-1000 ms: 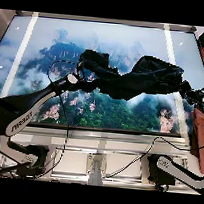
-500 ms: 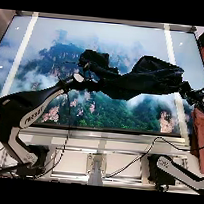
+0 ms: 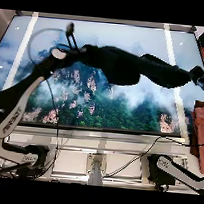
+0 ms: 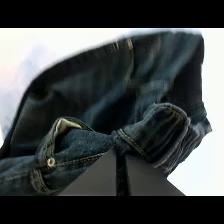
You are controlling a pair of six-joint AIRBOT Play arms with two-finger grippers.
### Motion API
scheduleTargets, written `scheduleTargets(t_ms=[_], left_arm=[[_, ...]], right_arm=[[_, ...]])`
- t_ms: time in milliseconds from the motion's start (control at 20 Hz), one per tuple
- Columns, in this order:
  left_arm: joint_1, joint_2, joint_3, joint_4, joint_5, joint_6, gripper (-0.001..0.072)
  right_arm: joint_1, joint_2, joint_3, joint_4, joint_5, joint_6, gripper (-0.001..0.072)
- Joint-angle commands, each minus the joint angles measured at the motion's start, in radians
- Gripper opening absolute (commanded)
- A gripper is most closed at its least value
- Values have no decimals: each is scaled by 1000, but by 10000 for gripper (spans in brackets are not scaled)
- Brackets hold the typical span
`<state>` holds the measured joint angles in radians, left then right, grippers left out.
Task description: Fold the clothes and pants, and hang the long-sleeved shirts on hangers.
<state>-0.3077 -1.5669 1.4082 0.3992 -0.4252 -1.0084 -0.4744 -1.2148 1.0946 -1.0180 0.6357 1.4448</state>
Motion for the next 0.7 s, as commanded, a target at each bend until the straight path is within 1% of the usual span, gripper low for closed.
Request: scheduleTargets(t_ms=[0,250,400,450,500,550,650], left_arm=[[75,198,40,62,20,205,28],[132,407,40,428,-51,201,27],[179,473,40,552,-108,129,27],[201,484,39,603,-139,93,27],[228,490,39,673,-189,33,27],[257,491,39,749,-256,-41,27],[325,490,29,921,-435,-228,28]], right_arm=[[0,0,163,-86,95,1,37],[0,0,228,-112,206,4,37],[0,0,228,-114,269,4,37],[0,0,228,-120,284,4,37],[0,0,228,-136,300,4,37],[0,0,228,-164,317,4,37],[0,-2,226,-227,352,4,38]])
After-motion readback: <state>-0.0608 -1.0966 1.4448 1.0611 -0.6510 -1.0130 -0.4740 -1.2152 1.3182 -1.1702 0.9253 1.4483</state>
